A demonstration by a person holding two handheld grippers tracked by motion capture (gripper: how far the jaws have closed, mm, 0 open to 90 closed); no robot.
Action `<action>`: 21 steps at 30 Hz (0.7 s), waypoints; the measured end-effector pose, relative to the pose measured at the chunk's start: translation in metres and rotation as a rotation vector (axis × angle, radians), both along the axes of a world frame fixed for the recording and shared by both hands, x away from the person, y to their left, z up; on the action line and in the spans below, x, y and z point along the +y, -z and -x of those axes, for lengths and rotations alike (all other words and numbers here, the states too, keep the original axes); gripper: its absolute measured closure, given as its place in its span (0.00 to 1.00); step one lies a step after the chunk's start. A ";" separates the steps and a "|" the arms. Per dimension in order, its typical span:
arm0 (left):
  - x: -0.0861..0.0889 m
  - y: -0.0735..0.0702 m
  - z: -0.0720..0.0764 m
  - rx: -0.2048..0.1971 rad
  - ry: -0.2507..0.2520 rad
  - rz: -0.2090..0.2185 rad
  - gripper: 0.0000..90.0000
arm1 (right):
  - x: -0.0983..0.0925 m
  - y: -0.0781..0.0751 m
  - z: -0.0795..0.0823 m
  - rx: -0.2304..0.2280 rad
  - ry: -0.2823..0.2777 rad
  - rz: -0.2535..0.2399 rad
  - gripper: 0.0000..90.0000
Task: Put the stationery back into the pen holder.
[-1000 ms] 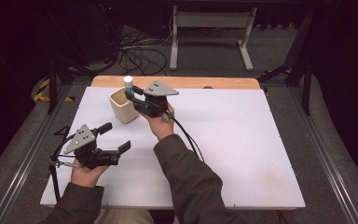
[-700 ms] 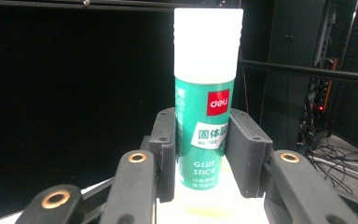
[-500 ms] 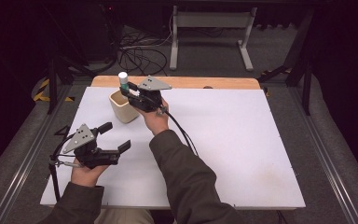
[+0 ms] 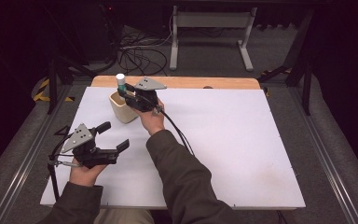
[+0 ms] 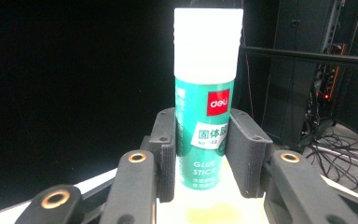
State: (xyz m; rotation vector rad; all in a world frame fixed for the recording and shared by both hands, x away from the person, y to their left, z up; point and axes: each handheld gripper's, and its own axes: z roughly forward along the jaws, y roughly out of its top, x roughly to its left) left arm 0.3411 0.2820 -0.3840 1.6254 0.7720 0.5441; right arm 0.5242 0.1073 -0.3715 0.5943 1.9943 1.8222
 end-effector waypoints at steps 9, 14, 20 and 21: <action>0.002 0.000 0.000 0.005 -0.003 0.004 0.04 | 0.006 0.008 -0.006 0.005 0.022 0.031 0.73; 0.002 0.001 -0.001 0.005 -0.003 0.003 0.04 | 0.008 0.017 -0.010 0.024 0.042 0.048 0.73; 0.003 0.002 -0.001 0.006 -0.002 0.003 0.04 | 0.014 0.025 -0.010 0.043 0.042 0.047 0.73; 0.003 0.002 -0.001 0.009 -0.002 0.004 0.04 | 0.015 0.026 -0.010 0.042 0.040 0.045 0.73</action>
